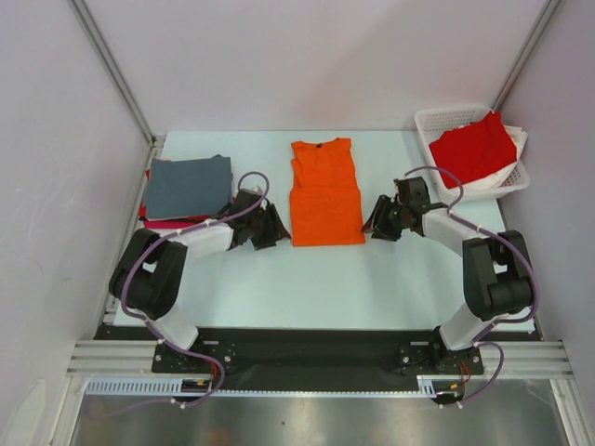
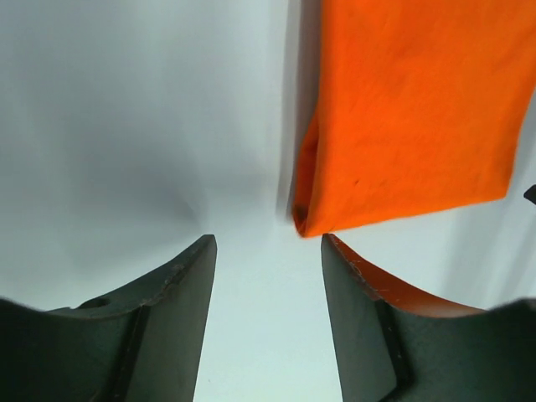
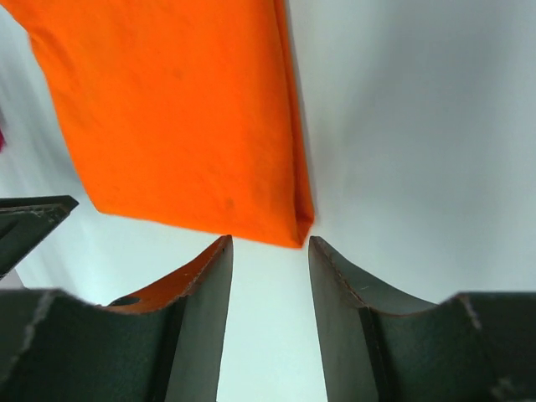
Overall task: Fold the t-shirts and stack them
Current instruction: Fold the tshirt
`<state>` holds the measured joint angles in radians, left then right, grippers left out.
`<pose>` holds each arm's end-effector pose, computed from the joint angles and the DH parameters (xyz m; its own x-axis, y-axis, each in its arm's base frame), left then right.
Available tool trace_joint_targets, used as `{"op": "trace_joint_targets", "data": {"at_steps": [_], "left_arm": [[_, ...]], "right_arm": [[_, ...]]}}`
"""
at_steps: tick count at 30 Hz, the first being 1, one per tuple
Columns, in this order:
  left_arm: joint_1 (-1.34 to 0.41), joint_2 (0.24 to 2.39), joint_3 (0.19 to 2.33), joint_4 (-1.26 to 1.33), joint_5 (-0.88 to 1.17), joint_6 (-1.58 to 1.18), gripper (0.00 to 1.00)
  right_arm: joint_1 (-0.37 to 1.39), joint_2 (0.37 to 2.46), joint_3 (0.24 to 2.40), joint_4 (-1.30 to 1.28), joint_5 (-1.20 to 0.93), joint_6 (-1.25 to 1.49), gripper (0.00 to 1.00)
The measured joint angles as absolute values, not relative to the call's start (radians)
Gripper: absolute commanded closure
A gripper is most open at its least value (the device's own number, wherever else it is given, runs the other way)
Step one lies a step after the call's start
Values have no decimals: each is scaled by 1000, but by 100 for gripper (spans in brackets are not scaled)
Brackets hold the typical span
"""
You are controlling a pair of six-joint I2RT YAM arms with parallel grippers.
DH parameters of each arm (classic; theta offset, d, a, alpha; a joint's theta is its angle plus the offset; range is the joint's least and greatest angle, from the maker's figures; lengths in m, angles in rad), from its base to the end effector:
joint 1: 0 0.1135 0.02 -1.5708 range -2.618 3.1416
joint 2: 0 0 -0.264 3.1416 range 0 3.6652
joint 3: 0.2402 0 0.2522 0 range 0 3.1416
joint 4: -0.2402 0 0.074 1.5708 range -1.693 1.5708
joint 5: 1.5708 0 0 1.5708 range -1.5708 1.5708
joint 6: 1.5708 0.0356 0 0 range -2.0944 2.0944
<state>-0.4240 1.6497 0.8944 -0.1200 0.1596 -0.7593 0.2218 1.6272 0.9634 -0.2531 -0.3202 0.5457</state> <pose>0.2987 -0.1410 0.1686 -0.8511 -0.3615 -0.3808 -0.1198 0.8397 -0.5296 0.3198 0.0836 0.1879 -0.8671 0.3095 -0.3903 0.0638 0.8461 0.5293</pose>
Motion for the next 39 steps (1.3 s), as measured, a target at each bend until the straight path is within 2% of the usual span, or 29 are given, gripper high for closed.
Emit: {"op": "trace_joint_targets", "data": {"at_steps": [7,13,17,20,27,31,32,33,39], "left_arm": [[-482,1657,814,-29,192,-797,45],[-490,1685,814,27,197,-823,46],[-490,1697,814,44,196,-835,54],[-491,1708,814,57,197,-842,62],[-491,1740,829,73,213,-859,69],[-495,1785,878,64,223,-863,81],[-496,1795,889,61,224,-861,91],[-498,1802,897,58,224,-860,98],[-508,1798,900,47,214,-851,100]], "right_arm": [[236,1624,878,-221,-329,546,56],[241,1672,876,-163,-332,548,63],[241,1710,877,-136,-346,551,69],[241,1723,879,-122,-349,548,88],[247,1735,881,-114,-353,546,100],[251,1734,881,-114,-348,546,100],[253,1733,881,-114,-345,546,100],[256,1731,881,-114,-344,546,100],[279,1694,881,-138,-334,546,100]]}}
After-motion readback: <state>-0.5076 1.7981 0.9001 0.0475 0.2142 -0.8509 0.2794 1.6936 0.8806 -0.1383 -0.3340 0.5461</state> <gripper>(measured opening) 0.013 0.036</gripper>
